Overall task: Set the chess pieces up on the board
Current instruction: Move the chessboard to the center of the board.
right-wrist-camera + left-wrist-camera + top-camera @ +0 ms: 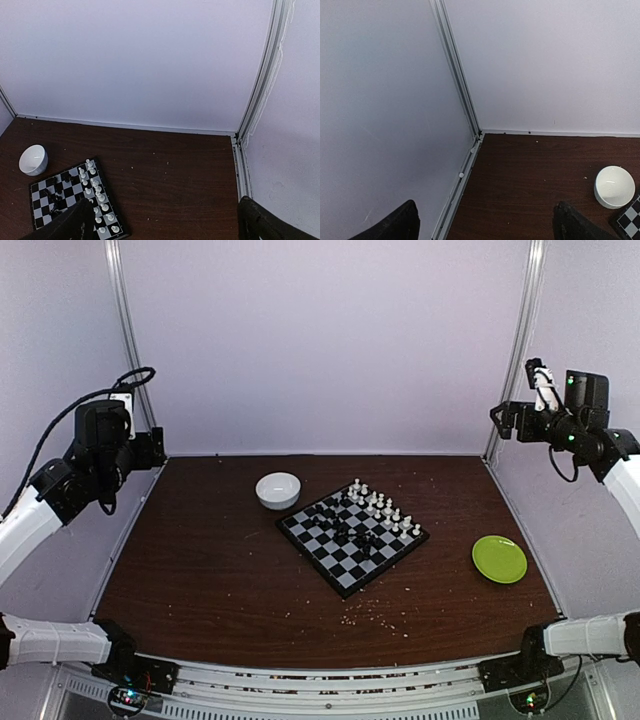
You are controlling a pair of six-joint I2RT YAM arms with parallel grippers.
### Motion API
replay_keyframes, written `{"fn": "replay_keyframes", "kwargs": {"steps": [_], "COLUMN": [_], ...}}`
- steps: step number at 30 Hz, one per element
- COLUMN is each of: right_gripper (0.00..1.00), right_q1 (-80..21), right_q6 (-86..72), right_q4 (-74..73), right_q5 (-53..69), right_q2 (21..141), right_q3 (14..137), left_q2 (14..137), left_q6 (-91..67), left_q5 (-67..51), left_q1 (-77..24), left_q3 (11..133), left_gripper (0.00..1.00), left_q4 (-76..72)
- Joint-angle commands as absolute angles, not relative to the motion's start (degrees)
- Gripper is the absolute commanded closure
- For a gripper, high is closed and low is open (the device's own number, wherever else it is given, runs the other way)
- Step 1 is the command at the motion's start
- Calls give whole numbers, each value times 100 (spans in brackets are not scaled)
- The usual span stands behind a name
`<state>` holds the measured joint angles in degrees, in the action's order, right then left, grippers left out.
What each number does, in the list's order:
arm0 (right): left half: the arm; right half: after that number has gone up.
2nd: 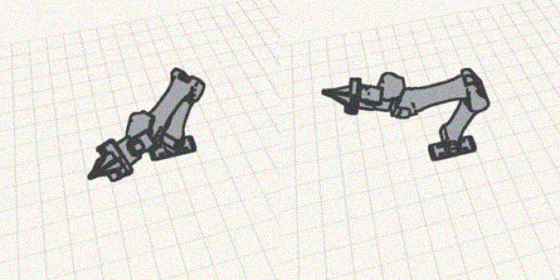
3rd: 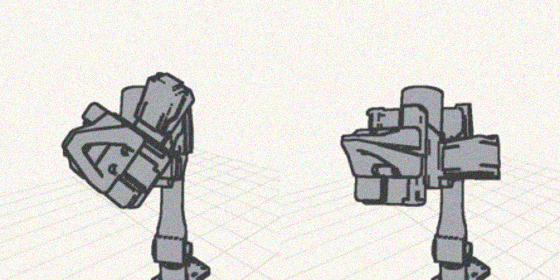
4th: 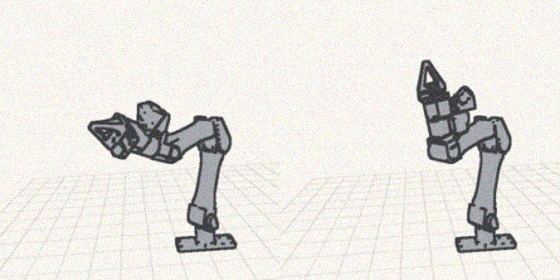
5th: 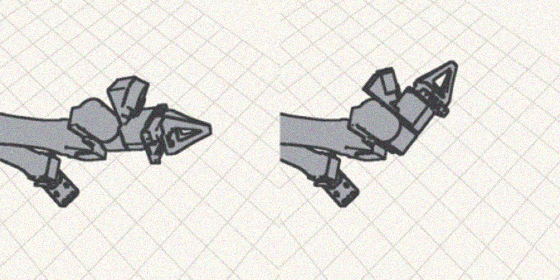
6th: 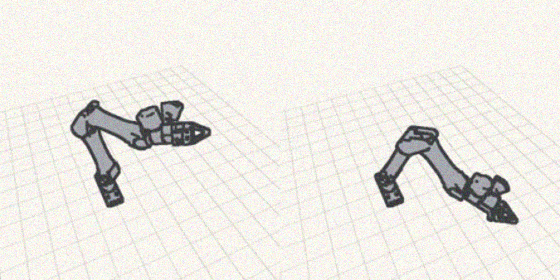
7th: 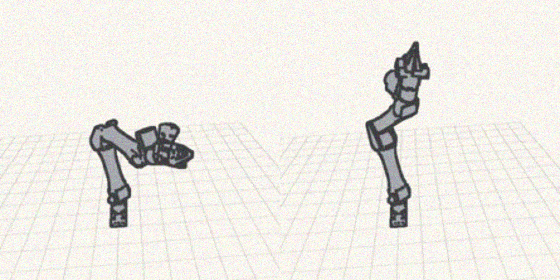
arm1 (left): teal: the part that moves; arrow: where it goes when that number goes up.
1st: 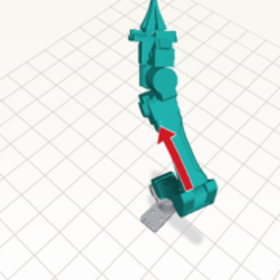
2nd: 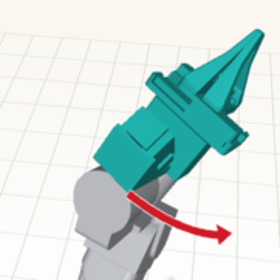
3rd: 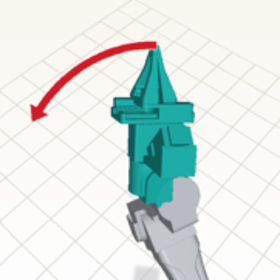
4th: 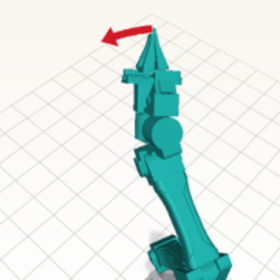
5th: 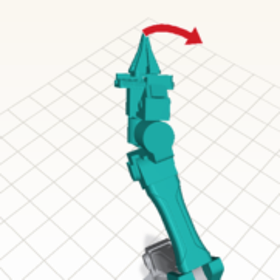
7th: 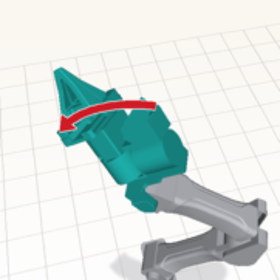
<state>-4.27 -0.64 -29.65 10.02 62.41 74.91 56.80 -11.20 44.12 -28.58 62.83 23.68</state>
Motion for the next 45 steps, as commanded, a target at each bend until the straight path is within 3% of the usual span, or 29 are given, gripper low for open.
{"fn": "replay_keyframes", "kwargs": {"steps": [1, 8, 18, 22, 34, 39, 45], "right_gripper": [1, 6, 53, 65, 82, 85, 84], "right_q1": [-358, -307, -435, -597, -789, -876, -977], "right_q6": [-79, -104, -246, -304, -483, -537, -675], "right_q4": [-2586, -2616, -3219, -3497, -4013, -4207, -4308], "right_q5": [1139, 1589, 2448, 2620, 2967, 2975, 2827], "right_q2": [6436, 7256, 9552, 10392, 11466, 11515, 11526], "right_q3": [7051, 6852, 7636, 8001, 8348, 8386, 8406], "left_q2": [6011, 6717, 7519, 7982, 9689, 10309, 10651], "left_q6": [-1409, -1982, -3527, -4054, -5437, -5703, -5830], "left_q5": [3805, 2572, 974, 409, -856, -1301, -1364], "left_q1": [-2388, -1784, -2007, -2286, -2757, -2775, -2787], "left_q3": [6164, 6129, 5669, 5454, 5034, 4980, 5122], "left_gripper": [6, 12, 33, 43, 51, 68, 66], "left_q4": [2103, 1997, 1669, 1309, -787, -1713, -1978]}}
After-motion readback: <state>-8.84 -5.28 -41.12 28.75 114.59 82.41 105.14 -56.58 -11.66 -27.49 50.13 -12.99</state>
